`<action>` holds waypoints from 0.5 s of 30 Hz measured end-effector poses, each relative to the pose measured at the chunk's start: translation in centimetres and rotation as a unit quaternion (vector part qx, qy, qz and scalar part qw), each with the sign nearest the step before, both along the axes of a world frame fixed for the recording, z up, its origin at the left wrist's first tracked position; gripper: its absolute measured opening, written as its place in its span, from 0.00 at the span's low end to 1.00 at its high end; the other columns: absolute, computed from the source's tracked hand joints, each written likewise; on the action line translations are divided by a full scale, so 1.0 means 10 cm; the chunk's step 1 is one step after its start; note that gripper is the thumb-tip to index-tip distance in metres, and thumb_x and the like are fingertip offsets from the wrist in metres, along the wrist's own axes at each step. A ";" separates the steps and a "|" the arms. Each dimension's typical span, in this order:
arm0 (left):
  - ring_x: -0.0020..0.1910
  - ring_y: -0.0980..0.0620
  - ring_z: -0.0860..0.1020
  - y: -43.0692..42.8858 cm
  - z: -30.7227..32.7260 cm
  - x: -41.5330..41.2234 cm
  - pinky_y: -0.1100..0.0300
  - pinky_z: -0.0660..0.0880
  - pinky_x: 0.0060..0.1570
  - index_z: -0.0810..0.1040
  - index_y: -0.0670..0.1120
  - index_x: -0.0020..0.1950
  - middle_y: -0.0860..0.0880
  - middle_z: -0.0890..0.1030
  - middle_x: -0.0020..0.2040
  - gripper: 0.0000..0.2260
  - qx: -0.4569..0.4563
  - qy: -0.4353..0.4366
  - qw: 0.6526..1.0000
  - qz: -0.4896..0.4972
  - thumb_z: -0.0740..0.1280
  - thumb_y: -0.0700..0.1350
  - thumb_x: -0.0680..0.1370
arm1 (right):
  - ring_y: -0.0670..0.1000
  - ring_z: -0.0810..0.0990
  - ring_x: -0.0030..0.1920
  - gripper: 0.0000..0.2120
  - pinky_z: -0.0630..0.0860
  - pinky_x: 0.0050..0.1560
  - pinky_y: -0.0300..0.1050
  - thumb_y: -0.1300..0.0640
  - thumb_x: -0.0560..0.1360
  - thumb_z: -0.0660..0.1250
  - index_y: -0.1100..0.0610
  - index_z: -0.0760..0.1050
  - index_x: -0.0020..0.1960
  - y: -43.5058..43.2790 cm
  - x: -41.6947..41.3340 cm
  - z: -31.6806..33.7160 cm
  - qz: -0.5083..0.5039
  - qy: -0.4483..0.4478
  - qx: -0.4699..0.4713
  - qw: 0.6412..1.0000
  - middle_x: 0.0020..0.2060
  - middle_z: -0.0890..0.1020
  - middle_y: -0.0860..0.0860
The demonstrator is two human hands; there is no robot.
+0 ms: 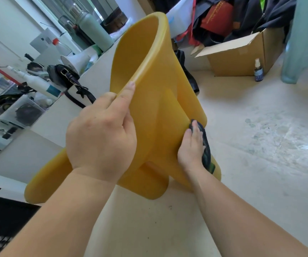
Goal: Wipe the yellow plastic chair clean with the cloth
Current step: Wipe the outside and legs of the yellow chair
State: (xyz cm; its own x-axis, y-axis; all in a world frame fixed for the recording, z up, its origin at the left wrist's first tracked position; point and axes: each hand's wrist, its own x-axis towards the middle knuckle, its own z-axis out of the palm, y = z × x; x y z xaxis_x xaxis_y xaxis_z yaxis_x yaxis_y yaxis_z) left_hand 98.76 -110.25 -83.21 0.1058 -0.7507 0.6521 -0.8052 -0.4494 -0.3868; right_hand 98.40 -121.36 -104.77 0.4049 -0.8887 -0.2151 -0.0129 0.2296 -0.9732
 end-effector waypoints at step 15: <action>0.39 0.42 0.81 0.44 0.05 0.08 0.44 0.77 0.36 0.81 0.44 0.64 0.44 0.85 0.45 0.12 -0.021 0.055 0.996 -0.070 0.64 0.41 0.82 | 0.48 0.44 0.82 0.27 0.47 0.81 0.58 0.41 0.86 0.46 0.40 0.40 0.82 -0.56 0.18 0.87 0.118 -0.159 -0.156 0.968 0.83 0.44 0.41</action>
